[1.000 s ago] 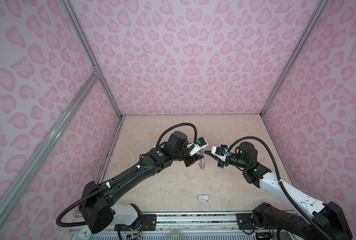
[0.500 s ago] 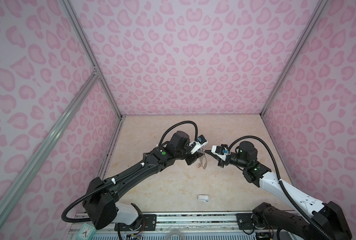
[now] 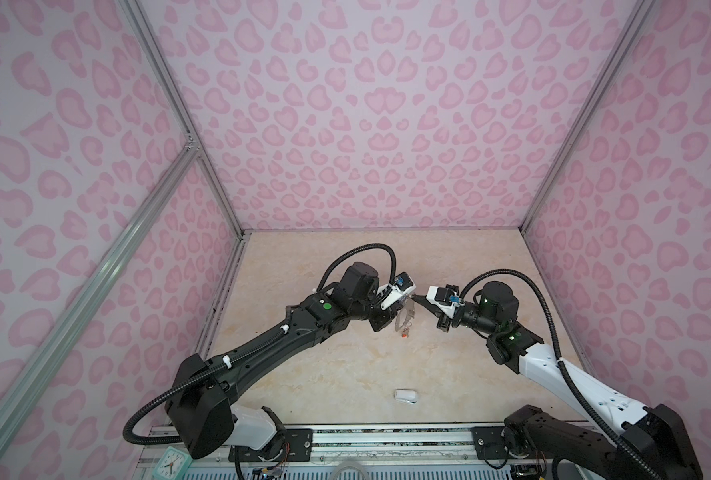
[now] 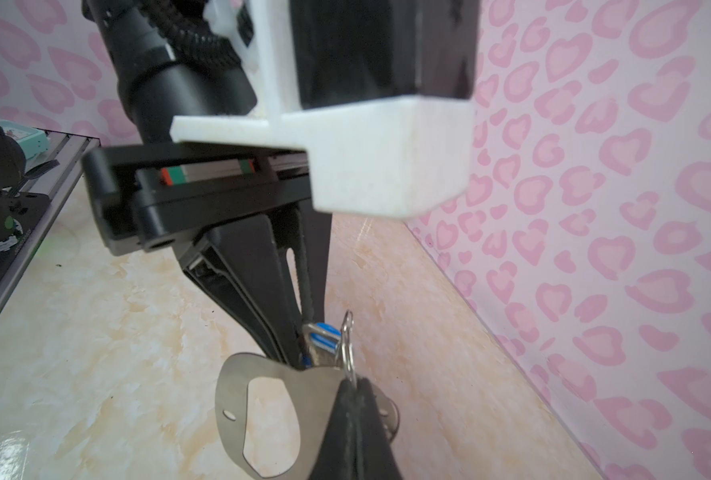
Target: Put the keys on the keyring
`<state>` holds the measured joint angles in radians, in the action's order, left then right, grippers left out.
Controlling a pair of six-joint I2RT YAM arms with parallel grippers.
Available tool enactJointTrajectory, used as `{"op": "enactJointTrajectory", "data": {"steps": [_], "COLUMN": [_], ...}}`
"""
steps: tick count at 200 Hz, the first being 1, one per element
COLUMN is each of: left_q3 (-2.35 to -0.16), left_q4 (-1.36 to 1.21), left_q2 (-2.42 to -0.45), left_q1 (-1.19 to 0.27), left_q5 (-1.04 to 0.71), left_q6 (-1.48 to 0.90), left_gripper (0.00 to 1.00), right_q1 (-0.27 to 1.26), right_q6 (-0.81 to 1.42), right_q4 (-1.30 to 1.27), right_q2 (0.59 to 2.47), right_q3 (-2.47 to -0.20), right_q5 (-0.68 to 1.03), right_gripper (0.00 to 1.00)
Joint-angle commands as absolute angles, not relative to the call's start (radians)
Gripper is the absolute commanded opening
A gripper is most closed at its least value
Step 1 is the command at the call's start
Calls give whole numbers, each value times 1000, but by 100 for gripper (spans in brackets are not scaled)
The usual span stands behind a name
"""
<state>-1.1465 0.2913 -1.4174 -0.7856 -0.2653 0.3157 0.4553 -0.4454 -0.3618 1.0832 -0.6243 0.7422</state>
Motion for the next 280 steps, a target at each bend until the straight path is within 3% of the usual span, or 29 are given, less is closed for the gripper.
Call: {"op": "enactJointTrajectory", "data": {"steps": [1, 61, 136, 189, 230, 280], "left_q3": [-1163, -1178, -1244, -1189, -1115, -1104], "left_q4": [303, 304, 406, 363, 309, 214], "left_q2": [-1431, -1455, -1509, -1420, -1306, -1233], "left_q1": [-786, -791, -793, -778, -765, -759], "left_q5": [-288, -240, -384, -270, -190, -313], "left_q6": [329, 305, 331, 360, 401, 452], "left_gripper": [10, 3, 3, 33, 35, 31], "right_q1": [454, 449, 448, 447, 448, 448], "right_q6": [-418, -360, -367, -438, -434, -411], "right_q4": [-429, -494, -505, -434, -452, -483], "right_q2": [1083, 1085, 1094, 1078, 1078, 1081], "right_q3": [-618, -601, -591, -589, -585, -583], "right_q5": [755, 735, 754, 787, 812, 849], "right_gripper": [0, 0, 0, 0, 0, 0]}}
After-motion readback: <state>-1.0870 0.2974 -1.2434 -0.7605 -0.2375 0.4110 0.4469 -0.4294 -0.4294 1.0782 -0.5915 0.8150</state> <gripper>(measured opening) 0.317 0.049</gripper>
